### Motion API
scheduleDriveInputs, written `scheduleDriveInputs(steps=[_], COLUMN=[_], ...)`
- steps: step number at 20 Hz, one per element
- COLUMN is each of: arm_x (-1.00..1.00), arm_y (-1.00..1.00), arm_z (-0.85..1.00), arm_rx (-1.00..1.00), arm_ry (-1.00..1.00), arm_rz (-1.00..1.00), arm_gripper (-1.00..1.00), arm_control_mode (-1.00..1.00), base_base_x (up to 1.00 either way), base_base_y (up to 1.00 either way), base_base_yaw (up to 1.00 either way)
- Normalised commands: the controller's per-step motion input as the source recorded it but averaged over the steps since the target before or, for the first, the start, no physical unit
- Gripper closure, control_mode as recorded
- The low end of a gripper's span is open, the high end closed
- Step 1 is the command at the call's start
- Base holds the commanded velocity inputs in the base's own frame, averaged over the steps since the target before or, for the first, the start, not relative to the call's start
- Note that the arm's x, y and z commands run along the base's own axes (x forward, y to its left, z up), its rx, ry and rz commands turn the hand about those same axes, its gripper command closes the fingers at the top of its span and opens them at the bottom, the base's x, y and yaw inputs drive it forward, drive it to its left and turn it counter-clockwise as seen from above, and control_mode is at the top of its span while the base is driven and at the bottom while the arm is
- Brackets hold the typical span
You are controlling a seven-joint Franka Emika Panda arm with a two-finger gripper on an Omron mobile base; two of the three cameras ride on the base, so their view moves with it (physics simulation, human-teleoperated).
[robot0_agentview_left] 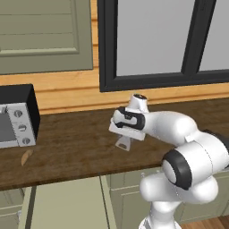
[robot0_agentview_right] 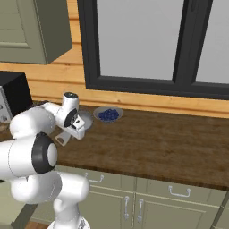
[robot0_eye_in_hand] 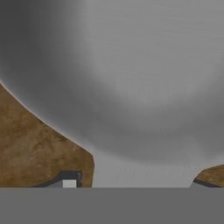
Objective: Pick the measuring cup from the drawer and place it on the counter.
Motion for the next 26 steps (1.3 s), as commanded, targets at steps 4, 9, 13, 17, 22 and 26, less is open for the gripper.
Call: scheduleDriveInputs(steps=[4, 9, 13, 17, 22, 26], arm_x=[0.11, 0.32, 0.29, 0.53, 0.55, 0.14], arm_y=[0.31, 0.13, 0.1, 0.17, 0.24, 0.4], arm_z=[-0.67, -0.45, -0.31, -0.29, -0.27, -0.16], arm_rx=[-0.04, -0.01, 0.0, 0.0, -0.01, -0.06], arm_ry=[0.0, 0.0, 0.0, 0.05, 0.07, -0.03], arm_rz=[0.0, 0.0, 0.0, 0.0, 0.0, 0.0], arm_gripper=[1.0, 1.0, 1.0, 1.0, 1.0, -1.0], arm_control_mode=[-1.0, -1.0, -1.0, -1.0, -1.0, -1.0], base_base_x=[0.0, 0.0, 0.0, 0.0, 0.0, 0.0], base_base_y=[0.0, 0.0, 0.0, 0.0, 0.0, 0.0], base_base_yaw=[0.0, 0.0, 0.0, 0.0, 0.0, 0.0])
